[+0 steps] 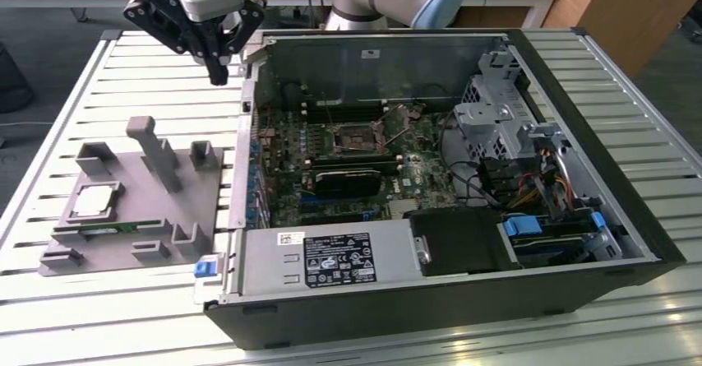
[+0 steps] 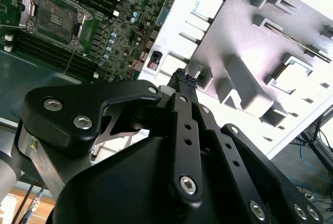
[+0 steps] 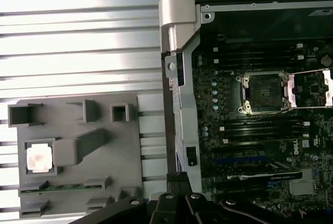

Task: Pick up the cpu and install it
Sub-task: 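Reach for the cpu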

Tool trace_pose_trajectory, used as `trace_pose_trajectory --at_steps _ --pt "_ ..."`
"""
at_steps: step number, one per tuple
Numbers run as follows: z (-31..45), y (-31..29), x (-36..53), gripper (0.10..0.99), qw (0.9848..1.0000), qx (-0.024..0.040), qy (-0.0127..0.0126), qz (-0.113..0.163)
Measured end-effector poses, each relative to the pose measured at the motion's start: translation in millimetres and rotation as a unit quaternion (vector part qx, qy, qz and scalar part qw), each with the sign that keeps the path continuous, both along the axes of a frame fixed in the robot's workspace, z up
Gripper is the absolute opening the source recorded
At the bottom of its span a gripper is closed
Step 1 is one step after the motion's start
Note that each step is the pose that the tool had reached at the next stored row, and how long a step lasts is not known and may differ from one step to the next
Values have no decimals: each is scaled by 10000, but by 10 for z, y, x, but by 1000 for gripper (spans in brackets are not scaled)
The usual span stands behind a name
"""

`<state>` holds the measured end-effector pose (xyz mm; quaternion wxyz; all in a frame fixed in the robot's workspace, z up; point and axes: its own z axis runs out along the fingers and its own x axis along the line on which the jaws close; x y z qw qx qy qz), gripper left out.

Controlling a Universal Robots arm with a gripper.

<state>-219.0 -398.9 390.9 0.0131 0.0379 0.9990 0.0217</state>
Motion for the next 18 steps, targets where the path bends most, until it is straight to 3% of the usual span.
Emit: trace_pose_trajectory --at_steps 18 --pt "-5 0 -131 106 10000 0 0 0"
